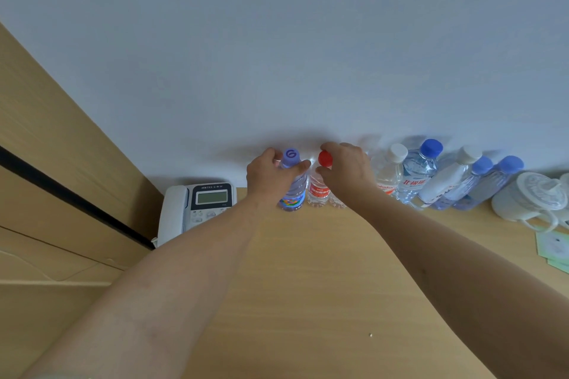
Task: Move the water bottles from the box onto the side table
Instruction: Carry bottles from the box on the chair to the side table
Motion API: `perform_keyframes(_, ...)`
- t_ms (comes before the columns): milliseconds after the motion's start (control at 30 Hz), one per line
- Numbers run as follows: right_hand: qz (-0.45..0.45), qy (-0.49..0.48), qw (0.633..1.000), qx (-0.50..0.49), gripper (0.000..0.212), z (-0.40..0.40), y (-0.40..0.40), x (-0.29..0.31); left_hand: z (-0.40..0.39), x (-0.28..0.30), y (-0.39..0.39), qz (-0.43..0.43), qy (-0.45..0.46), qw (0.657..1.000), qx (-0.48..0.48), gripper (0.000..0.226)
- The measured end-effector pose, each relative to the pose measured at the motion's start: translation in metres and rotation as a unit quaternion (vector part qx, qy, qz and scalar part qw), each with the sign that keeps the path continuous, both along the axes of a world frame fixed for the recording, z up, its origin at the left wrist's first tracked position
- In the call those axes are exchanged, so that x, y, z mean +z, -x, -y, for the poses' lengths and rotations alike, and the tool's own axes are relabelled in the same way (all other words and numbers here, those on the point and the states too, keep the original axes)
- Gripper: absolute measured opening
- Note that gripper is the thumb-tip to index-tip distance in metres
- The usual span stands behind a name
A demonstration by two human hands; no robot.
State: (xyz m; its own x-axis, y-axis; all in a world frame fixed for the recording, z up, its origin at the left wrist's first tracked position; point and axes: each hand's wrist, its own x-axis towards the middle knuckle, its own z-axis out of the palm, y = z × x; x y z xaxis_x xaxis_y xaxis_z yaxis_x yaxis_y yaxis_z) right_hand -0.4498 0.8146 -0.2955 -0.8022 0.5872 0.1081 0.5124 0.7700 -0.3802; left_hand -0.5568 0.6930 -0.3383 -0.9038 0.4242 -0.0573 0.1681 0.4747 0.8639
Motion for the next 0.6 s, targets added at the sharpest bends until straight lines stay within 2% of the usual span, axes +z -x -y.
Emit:
perform_keyframes(233, -0.001, -0.008, 1.000, 0.007, 0.022, -0.002, -0.002, -0.003, 0.000, 0.003, 0.004, 0.044, -0.001, 0.999, -0.032, 0.030)
perform_keyframes(333, -0.019, -0.011, 1.000, 0.006, 0.029, 0.001, -0.002, -0.001, 0.003, 0.007, 0.007, 0.040, 0.022, 0.999, -0.029, 0.044)
perform_keyframes(433, -0.082, -0.027, 0.996, -0.001, 0.029, 0.008, 0.000, 0.003, 0.002, 0.011, 0.003, 0.006, 0.072, 0.997, 0.002, 0.058)
perform_keyframes(533, -0.113, -0.023, 0.993, 0.015, 0.031, 0.016, 0.007, 0.009, 0.001, 0.013, 0.000, -0.024, 0.104, 0.994, -0.005, 0.056)
perform_keyframes(600, -0.075, -0.006, 0.996, 0.045, 0.036, 0.018, 0.013, 0.013, 0.004, 0.012, 0.002, -0.021, 0.109, 0.994, -0.022, 0.050)
